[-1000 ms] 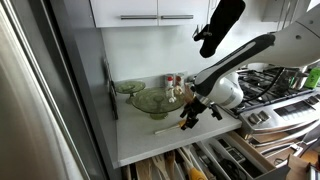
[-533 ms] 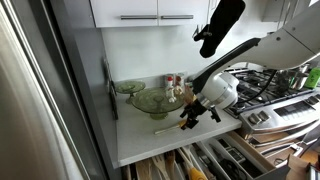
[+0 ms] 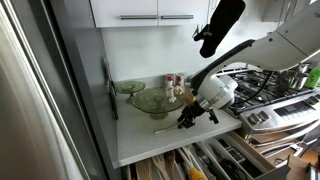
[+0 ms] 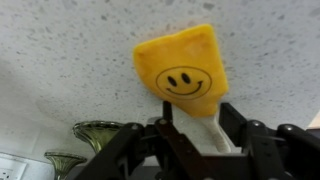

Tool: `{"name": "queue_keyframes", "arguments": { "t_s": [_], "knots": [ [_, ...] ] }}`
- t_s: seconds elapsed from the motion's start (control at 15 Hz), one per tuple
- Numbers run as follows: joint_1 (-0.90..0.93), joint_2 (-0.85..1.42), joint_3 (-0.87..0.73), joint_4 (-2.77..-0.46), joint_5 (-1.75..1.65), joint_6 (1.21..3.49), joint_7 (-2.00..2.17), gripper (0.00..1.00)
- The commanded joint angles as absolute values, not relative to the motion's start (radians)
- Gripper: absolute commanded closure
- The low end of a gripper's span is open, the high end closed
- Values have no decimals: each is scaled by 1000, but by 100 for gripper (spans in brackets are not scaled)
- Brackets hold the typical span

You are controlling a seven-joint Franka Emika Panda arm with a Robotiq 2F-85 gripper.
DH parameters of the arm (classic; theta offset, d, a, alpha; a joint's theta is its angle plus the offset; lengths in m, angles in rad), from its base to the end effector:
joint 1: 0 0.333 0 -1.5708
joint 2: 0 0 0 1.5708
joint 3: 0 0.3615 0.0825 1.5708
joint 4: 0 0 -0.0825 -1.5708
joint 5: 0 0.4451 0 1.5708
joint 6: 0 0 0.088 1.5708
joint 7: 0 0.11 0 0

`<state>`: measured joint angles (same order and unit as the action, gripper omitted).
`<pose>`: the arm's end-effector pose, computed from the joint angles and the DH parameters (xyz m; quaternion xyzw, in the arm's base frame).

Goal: Open the top drawer and put the silicone spatula in it then close it

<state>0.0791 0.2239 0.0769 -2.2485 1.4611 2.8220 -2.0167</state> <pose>0.5881 0.0432 0.2685 -0.8613 -0.3718 -0.3337 0.0927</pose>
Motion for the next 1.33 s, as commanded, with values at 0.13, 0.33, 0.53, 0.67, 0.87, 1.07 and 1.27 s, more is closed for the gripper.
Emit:
{"name": "queue_keyframes", "arguments": {
  "t_s": [0.13,0.33,0.53,0.67,0.87,1.07,1.27],
  "knots": [
    [71,238,71,-2258,1442,2787,-2024,92],
    [81,207,64,-2303,1349,2778,-1938,93],
    [92,160,52,-2361,1188,2772,-1787,94],
    [99,124,47,-2396,1097,2766,-1681,97],
    [98,62,43,-2455,965,2714,-1557,95],
    [96,-3,50,-2503,888,2658,-1464,95],
    [92,-71,79,-2546,881,2632,-1392,95]
  ]
}}
